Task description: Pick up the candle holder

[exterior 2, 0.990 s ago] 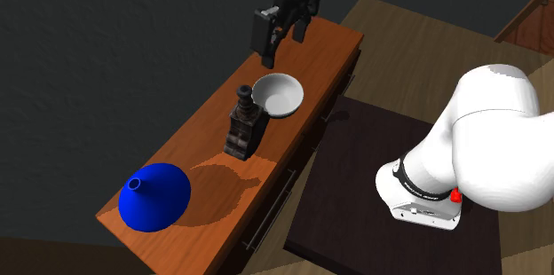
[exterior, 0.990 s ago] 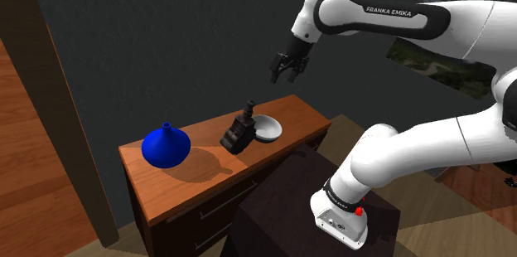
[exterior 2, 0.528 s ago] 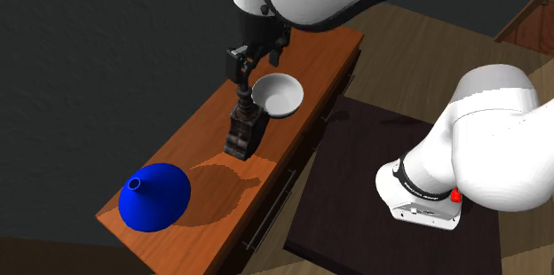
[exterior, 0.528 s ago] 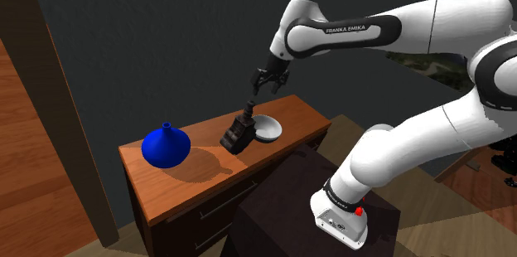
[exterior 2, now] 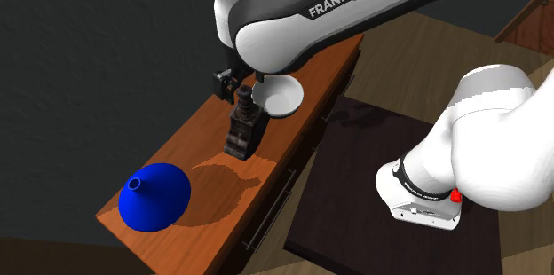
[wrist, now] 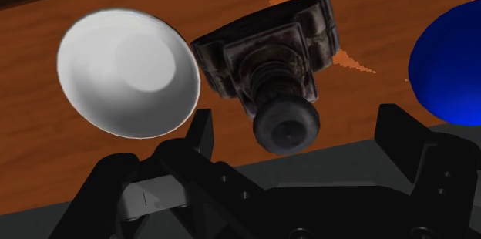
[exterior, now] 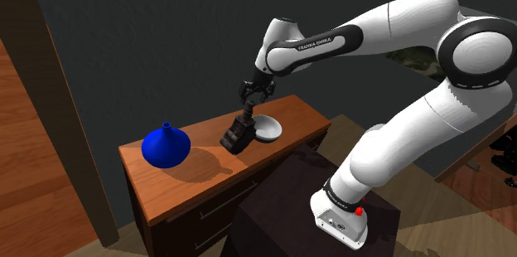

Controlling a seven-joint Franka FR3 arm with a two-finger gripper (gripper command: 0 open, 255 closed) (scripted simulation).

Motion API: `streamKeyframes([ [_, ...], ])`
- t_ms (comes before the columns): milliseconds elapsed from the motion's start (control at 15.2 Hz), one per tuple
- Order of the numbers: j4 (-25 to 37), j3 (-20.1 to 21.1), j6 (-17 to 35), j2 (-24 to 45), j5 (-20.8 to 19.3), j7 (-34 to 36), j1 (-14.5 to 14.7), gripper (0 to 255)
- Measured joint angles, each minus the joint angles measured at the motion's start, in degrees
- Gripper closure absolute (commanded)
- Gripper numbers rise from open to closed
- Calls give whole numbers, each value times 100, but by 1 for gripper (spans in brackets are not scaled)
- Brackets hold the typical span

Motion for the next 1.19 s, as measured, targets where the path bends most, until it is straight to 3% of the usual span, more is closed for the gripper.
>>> streamKeyframes([
  [330,-193,4,440,246,10,-10,2,0],
  [396,-205,2,478,270,11,-15,1,255],
  [1188,-184,2,397,217,9,-11,1,255],
])
